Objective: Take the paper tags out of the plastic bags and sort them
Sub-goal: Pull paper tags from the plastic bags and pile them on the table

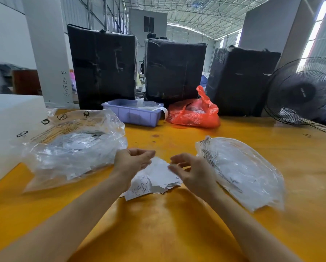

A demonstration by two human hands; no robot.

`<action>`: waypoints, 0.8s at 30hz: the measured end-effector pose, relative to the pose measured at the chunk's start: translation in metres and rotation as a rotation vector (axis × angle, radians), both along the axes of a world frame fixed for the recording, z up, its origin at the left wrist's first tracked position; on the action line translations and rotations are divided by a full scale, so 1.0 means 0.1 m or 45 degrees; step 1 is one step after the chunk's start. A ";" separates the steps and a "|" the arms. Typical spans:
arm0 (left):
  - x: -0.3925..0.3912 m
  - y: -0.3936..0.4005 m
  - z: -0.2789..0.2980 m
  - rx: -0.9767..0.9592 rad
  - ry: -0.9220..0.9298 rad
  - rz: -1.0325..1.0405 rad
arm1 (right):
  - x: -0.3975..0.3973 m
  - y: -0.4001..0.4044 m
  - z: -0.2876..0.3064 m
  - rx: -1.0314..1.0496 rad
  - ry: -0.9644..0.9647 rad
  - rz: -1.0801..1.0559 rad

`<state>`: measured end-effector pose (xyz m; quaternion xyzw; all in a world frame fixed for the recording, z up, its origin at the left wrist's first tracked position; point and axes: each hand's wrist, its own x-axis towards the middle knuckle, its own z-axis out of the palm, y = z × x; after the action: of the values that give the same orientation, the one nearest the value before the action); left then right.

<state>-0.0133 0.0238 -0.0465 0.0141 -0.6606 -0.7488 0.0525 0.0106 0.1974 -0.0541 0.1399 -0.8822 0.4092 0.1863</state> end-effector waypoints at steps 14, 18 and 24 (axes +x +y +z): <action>-0.03 -0.03 -0.06 0.315 -0.004 0.000 | 0.03 -0.23 -0.09 -0.040 -0.139 -0.058; -0.03 -0.02 -0.06 0.303 -0.031 -0.027 | 0.03 -0.13 -0.04 -0.292 -0.275 -0.062; -0.01 -0.01 -0.08 0.273 -0.052 -0.060 | 0.07 -0.06 0.04 -0.323 -0.543 0.128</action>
<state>-0.0145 0.0230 -0.0542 0.0193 -0.5777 -0.8158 0.0197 0.0178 0.1914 -0.0503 0.0698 -0.8351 0.5456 -0.0085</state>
